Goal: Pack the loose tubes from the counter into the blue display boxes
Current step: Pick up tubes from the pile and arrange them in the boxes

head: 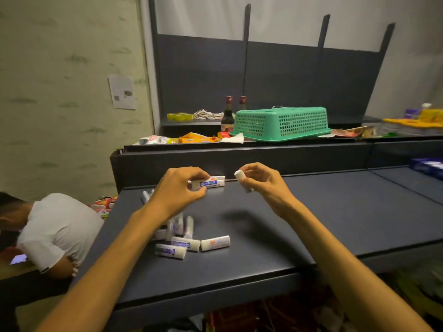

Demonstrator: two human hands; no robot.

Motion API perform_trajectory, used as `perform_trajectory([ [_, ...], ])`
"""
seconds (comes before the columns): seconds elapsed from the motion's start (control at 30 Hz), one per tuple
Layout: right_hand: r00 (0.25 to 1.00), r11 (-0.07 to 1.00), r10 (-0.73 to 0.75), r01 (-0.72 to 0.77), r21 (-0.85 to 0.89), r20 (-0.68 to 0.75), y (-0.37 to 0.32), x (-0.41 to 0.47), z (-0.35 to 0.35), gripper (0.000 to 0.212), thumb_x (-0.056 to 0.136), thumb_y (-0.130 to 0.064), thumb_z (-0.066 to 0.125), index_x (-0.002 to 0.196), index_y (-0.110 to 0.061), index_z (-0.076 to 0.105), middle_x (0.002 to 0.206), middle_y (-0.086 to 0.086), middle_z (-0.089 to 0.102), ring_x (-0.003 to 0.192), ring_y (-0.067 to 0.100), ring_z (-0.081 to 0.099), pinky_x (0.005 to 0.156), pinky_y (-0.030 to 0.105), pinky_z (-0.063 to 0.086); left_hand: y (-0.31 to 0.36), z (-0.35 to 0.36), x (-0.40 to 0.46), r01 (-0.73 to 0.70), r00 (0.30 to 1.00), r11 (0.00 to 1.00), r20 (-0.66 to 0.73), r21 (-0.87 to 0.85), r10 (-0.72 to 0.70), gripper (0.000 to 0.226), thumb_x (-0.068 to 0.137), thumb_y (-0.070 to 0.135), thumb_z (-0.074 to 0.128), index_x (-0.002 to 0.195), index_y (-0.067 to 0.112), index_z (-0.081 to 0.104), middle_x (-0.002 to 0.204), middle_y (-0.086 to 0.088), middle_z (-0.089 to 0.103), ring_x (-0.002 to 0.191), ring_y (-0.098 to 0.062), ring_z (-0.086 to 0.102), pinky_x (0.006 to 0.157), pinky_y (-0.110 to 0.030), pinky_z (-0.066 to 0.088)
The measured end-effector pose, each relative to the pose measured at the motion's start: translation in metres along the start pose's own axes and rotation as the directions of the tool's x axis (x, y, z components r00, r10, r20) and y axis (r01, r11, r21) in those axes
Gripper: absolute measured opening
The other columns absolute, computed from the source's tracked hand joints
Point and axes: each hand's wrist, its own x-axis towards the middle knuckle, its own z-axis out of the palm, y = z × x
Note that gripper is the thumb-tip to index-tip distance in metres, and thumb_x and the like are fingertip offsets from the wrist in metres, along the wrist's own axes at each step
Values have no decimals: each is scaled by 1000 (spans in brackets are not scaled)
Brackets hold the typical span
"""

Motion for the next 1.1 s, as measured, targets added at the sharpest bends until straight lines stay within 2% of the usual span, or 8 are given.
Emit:
perform_trajectory([
  [0.1, 999, 1000, -18, 19, 23, -41, 0, -29, -50, 22, 91, -12, 66, 112, -5, 65, 102, 17, 69, 85, 26, 69, 74, 36, 59, 37, 35, 16, -40, 999, 998, -2, -46, 40, 25, 74, 18, 71, 99, 19, 74, 93, 9, 73, 82, -4, 65, 72, -20, 55],
  [0.2, 995, 996, -59, 53, -74, -81, -1, -61, -110, 18, 92, -9, 62, 109, -2, 62, 100, 17, 69, 76, 24, 68, 63, 33, 57, 84, 75, 31, -80, 996, 994, 22, -75, 82, 26, 76, 10, 75, 101, 18, 74, 94, 10, 71, 83, -3, 65, 75, -21, 55],
  [0.33, 993, 977, -77, 58, -206, -85, 1, -107, -198, 10, 92, -9, 62, 98, -11, 69, 95, 9, 70, 76, 19, 68, 67, 28, 57, 155, 137, 50, -129, 991, 984, 28, -124, 134, 25, 75, 8, 75, 98, 18, 74, 89, 14, 68, 78, -1, 64, 74, -22, 55],
  [0.53, 991, 947, -24, -18, -319, -129, 9, -173, -332, 24, 83, 2, 69, 97, -16, 67, 99, 8, 71, 80, 22, 71, 72, 30, 59, 257, 229, 81, -189, 976, 964, 69, -187, 204, 27, 75, 8, 74, 99, 18, 74, 88, 13, 70, 76, -4, 65, 71, -28, 57],
  [0.63, 983, 901, -22, -60, -430, -182, 12, -203, -392, 28, 82, -5, 74, 103, -17, 61, 97, 5, 71, 83, 18, 72, 76, 29, 59, 304, 272, 102, -215, 966, 952, 94, -220, 240, 26, 75, 10, 74, 100, 18, 74, 89, 10, 71, 76, -6, 66, 71, -32, 58],
  [0.73, 970, 830, -35, -105, -548, -239, 16, -226, -446, 30, 80, -13, 77, 106, -20, 63, 103, -5, 68, 90, 6, 68, 79, 19, 56, 347, 316, 122, -224, 957, 939, 122, -259, 262, 26, 76, 11, 74, 100, 21, 73, 89, 9, 72, 76, -7, 66, 72, -34, 58],
  [0.93, 950, 726, -50, -177, -665, -308, 34, -254, -547, 26, 84, -15, 73, 109, -20, 67, 103, -9, 64, 90, -3, 60, 75, 2, 46, 419, 406, 167, -267, 929, 912, 169, -312, 330, 27, 77, 14, 75, 103, 20, 73, 94, 6, 72, 80, -10, 66, 75, -38, 57],
  [1.1, 927, 635, -114, -209, -743, -358, 56, -258, -638, 25, 83, -12, 74, 107, -16, 70, 102, -7, 60, 91, 3, 57, 77, 4, 45, 470, 481, 215, -274, 920, 900, 179, -338, 348, 27, 76, 16, 76, 102, 21, 72, 97, 3, 71, 86, -12, 65, 77, -40, 57],
])
